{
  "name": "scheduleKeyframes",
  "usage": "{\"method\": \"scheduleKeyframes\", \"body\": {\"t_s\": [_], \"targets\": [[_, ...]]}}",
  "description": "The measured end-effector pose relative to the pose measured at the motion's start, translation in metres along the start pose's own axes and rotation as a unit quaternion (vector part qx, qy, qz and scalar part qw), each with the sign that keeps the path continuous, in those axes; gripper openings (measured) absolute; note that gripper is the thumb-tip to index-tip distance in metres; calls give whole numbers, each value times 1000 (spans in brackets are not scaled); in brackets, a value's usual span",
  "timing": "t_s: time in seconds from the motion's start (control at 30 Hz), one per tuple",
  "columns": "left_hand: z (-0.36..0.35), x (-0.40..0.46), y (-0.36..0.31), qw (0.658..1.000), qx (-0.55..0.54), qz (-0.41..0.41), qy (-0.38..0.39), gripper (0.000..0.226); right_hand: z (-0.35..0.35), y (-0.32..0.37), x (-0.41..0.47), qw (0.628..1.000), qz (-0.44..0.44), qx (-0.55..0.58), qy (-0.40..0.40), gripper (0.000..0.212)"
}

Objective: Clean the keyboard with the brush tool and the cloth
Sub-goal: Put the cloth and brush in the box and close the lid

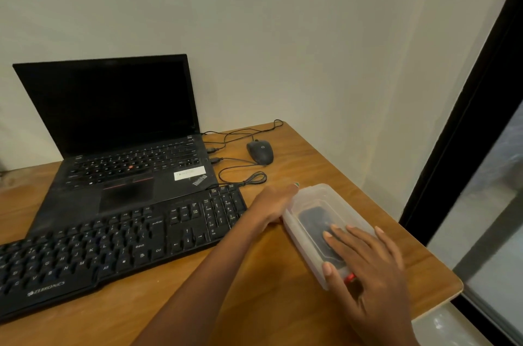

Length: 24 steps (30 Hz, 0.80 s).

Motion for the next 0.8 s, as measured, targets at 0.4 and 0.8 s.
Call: {"method": "scheduleKeyframes", "body": {"t_s": [0.4,0.8], "targets": [[11,-14,-21,971,-13,-181,-155,36,0,2,0,1000,16,-1,-9,54],[10,-28,-38,930,138,-268,-211,22,-5,1,2,999,31,-27,-2,56]]}}
Point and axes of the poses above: each hand's wrist, its own x-axis towards the middle knuckle, its own z-axis out of the back of the hand, y = z × x, the point moved 9 cm from there along x, towards the middle knuckle, and after that the axes turned 2 degrees about x, right-handed, at the moved point
